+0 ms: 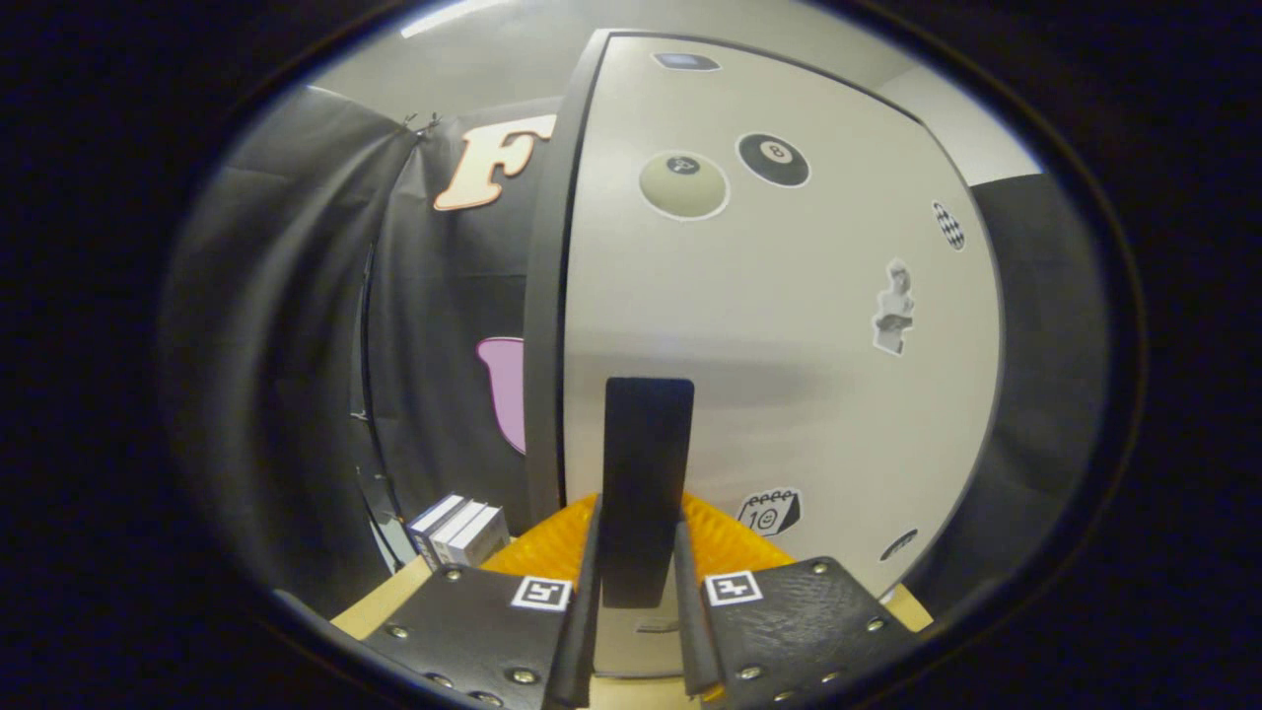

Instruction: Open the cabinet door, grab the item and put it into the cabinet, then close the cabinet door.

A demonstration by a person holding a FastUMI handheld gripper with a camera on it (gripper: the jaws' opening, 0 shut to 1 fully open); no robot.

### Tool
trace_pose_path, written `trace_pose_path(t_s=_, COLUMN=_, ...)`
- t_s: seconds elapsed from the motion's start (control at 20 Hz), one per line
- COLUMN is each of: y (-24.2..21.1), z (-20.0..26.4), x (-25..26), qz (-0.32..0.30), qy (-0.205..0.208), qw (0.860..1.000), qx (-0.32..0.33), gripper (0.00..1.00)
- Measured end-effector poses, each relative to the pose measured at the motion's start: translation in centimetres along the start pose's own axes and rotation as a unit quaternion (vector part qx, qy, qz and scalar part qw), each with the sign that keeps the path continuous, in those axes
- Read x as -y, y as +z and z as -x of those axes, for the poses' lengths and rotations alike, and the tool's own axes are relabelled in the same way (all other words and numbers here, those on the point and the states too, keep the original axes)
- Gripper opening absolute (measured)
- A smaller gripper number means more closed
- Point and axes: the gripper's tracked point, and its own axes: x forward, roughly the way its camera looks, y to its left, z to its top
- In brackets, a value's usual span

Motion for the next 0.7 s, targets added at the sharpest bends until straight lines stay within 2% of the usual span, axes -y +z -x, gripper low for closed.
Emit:
trace_pose_path(t_s=0.05, y=-0.19, z=0.06, x=0.09, qz=0.005, qy=0.001, qw=1.000, qx=0.000, gripper=0.35)
trace_pose_path(t_s=0.1, y=-0.08, z=0.09, x=0.09, qz=-0.001, qy=0.003, qw=1.000, qx=0.004, gripper=0.30)
trace_pose_path(t_s=0.3, y=-0.04, z=0.43, x=0.26, qz=-0.013, qy=0.001, qw=1.000, qx=0.004, gripper=0.30)
trace_pose_path(t_s=0.35, y=-0.14, z=-0.18, x=0.11, qz=-0.015, qy=0.002, qw=1.000, qx=0.004, gripper=0.21)
trace_pose_path(t_s=0.7, y=-0.22, z=0.29, x=0.18, qz=-0.008, qy=0.010, qw=1.000, qx=-0.002, gripper=0.20)
